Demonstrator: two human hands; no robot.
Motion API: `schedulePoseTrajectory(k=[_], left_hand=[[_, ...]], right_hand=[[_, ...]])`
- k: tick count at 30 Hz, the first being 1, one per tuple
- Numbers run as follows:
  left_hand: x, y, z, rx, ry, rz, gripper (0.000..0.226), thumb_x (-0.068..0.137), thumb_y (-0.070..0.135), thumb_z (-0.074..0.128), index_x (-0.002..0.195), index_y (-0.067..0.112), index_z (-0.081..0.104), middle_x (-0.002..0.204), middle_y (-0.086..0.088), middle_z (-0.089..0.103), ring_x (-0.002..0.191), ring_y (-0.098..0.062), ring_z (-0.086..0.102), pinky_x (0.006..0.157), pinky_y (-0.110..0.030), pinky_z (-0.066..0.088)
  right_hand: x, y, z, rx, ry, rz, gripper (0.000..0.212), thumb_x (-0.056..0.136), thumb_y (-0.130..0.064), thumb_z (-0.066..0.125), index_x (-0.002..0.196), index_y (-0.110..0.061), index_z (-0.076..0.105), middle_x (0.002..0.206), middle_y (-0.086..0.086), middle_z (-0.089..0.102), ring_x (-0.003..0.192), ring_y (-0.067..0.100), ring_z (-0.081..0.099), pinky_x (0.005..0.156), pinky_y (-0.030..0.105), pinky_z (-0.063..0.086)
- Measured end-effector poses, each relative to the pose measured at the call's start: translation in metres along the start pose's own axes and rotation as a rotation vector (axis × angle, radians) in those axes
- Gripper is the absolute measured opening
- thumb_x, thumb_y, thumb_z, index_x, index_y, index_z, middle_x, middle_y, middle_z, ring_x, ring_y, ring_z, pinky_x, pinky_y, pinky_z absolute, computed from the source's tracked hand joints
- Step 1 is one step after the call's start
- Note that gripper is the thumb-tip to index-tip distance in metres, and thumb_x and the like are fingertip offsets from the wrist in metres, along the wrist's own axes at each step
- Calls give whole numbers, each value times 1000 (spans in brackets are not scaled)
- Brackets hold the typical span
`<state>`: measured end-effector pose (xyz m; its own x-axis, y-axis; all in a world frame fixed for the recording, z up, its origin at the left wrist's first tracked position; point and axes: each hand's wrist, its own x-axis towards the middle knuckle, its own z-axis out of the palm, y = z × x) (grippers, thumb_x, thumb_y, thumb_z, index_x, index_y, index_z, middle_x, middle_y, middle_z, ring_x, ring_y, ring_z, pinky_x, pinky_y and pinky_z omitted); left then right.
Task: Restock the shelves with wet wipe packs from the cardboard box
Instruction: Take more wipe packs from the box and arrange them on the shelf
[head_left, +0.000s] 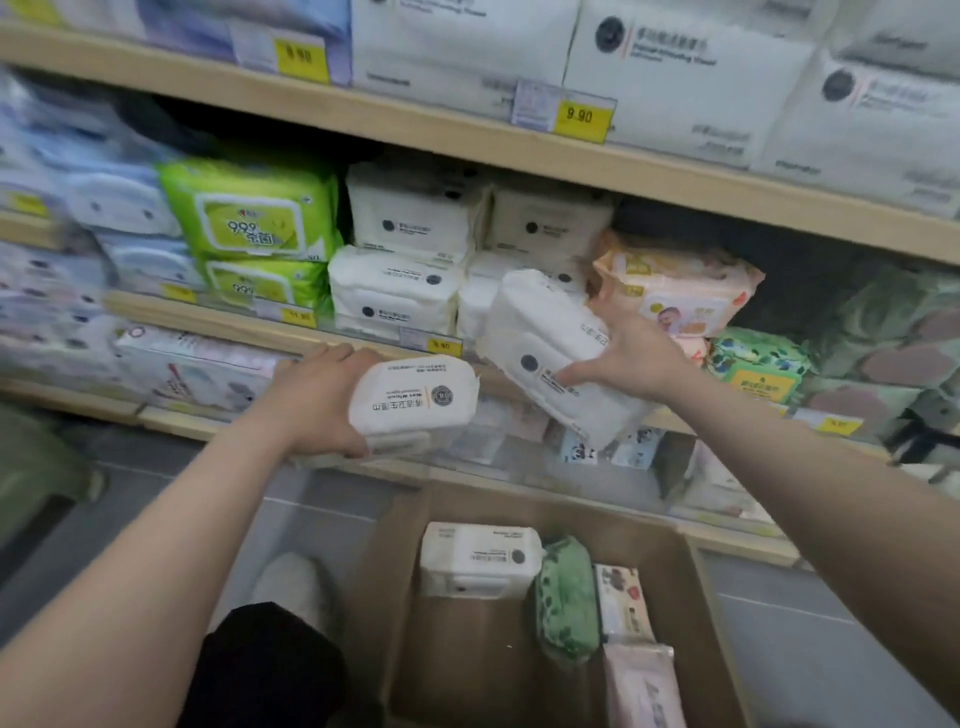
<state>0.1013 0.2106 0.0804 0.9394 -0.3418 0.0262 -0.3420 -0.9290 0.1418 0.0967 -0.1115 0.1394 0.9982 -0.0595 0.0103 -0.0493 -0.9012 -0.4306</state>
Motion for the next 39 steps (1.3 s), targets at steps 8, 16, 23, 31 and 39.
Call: schedulePoseTrajectory(k=[8, 16, 23, 31, 39], left_hand=[[30, -33, 15, -70, 88, -149, 96, 50, 44, 80, 133, 31, 35, 123, 3, 46, 117, -23, 38, 89, -40, 33], [40, -28, 22, -126, 26, -158, 92, 52, 42, 79, 132, 31, 34, 121, 5, 45, 115, -22, 37, 83, -38, 31], [39, -28, 30, -75, -9, -167, 92, 53, 44, 77, 133, 36, 31, 122, 9, 42, 116, -18, 37, 91, -41, 32], [56, -23, 37, -111, -9, -160, 91, 53, 42, 77, 132, 36, 33, 120, 8, 44, 113, -18, 38, 79, -35, 28], [55, -22, 38, -133, -20, -176, 92, 51, 41, 79, 131, 35, 35, 121, 9, 44, 113, -17, 37, 80, -35, 27]], right_hand=[[118, -73, -15, -418, 103, -213, 95, 64, -56, 75, 144, -31, 30, 134, 9, 50, 121, 32, 50, 94, 42, 44], [156, -57, 26, -677, 226, -297, 90, 83, -35, 65, 151, -30, 6, 149, 14, 28, 131, 41, 33, 105, 61, 27], [172, -43, 61, -786, 460, -299, 98, 78, -27, 71, 146, -41, 3, 140, 16, 39, 121, 44, 41, 99, 73, 23], [208, -29, 67, -780, 450, -238, 92, 85, -17, 63, 147, -41, 1, 149, 14, 25, 134, 44, 26, 102, 74, 14], [215, -42, 64, -692, 365, -193, 86, 88, -23, 58, 149, -41, 0, 156, 13, 13, 139, 45, 12, 103, 74, 4]])
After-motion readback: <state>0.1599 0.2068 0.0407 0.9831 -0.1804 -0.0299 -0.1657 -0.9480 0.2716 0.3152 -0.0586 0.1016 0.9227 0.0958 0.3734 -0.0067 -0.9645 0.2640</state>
